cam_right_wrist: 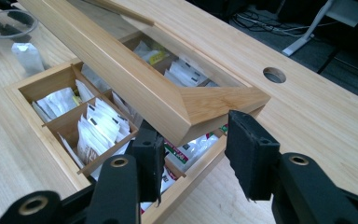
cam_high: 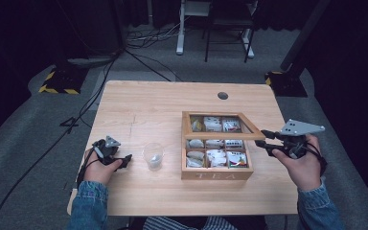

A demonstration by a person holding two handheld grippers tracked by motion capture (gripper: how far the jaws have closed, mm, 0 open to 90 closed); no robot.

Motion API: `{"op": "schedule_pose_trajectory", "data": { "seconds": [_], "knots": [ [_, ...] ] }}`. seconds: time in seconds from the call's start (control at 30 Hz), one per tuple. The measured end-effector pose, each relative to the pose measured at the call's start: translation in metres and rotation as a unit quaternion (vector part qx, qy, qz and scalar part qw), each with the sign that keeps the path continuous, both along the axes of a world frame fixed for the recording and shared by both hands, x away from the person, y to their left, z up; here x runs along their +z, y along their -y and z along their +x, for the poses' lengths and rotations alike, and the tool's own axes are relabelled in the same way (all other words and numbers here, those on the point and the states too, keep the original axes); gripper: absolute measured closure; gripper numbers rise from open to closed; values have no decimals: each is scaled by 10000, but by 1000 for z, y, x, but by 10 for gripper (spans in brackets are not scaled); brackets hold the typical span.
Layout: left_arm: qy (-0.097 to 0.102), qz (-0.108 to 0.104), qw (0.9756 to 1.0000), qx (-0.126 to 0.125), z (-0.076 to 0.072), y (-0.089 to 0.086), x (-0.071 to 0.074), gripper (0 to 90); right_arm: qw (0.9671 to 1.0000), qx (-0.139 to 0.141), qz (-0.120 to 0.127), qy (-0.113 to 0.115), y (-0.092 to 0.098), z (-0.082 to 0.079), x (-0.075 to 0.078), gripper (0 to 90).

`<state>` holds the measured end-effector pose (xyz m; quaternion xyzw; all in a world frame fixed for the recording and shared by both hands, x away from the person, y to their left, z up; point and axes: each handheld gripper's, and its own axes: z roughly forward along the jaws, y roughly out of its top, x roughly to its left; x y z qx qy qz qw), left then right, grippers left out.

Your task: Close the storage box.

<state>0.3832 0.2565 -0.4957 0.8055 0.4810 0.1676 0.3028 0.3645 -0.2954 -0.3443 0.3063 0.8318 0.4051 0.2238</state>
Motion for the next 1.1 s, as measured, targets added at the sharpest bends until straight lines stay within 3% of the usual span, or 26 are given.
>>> {"op": "schedule_pose_trajectory", "data": {
  "seconds": [1.1],
  "knots": [
    [327,-207,9992,67,-1,-1,-8,268,9977,161,-330,-563,-1,-8,-24,566]
  ]
}}
